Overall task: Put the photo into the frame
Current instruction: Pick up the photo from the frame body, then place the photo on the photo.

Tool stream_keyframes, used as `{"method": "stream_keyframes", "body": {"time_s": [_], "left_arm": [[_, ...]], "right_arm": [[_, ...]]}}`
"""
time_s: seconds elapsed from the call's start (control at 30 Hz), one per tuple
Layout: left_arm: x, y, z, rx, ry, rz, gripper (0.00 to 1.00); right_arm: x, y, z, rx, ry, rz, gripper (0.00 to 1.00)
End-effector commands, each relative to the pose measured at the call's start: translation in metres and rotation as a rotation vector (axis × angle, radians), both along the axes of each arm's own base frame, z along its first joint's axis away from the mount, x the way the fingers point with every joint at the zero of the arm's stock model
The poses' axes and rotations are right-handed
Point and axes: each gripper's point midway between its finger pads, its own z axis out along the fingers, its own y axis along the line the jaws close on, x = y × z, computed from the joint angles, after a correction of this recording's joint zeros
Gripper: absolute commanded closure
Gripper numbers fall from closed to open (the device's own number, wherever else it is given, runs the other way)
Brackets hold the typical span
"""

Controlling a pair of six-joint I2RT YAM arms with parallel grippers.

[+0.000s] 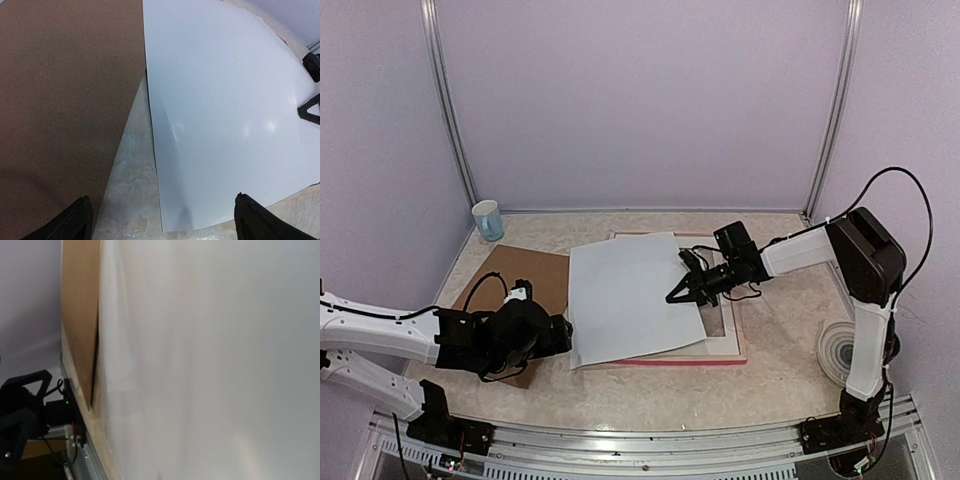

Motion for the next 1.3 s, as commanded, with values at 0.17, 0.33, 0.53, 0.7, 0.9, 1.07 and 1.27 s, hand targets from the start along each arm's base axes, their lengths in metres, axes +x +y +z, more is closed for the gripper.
{"method": "stream_keyframes", "body": {"time_s": [0.17,0.33,0.53,0.7,0.9,1.07,1.27], "left_arm": [[0.001,0.004,0.006,-0.005,-0.016,0.021,0.01],[0.001,0.008,0.007,-0.006,-0.021,0.031,0.01],[0.001,0.008,0.008,-0.007,-0.024,0.032,0.01],[0.001,0.008,0.007,-0.008,-0.023,0.032,0.01],[0.001,0.008,0.006,-0.012,-0.023,0.031,0.01],[0.000,0.007,0.005,-0.015,-0.021,0.028,0.01],[0.001,0.007,0.005,-0.015,-0.022,0.028,0.01]], "right_arm": [[0.011,-0.028,0.003,-0.078,-0.039,-0.076,0.96],[0.011,-0.043,-0.003,-0.092,-0.028,-0.107,0.96],[0.012,-0.052,-0.006,-0.113,-0.029,-0.126,0.96],[0.014,-0.058,-0.006,-0.125,-0.039,-0.140,0.96],[0.017,-0.064,-0.005,-0.130,-0.039,-0.159,0.96],[0.017,-0.067,-0.004,-0.129,-0.039,-0.164,0.95],[0.017,-0.071,-0.001,-0.124,-0.040,-0.167,0.94]]}}
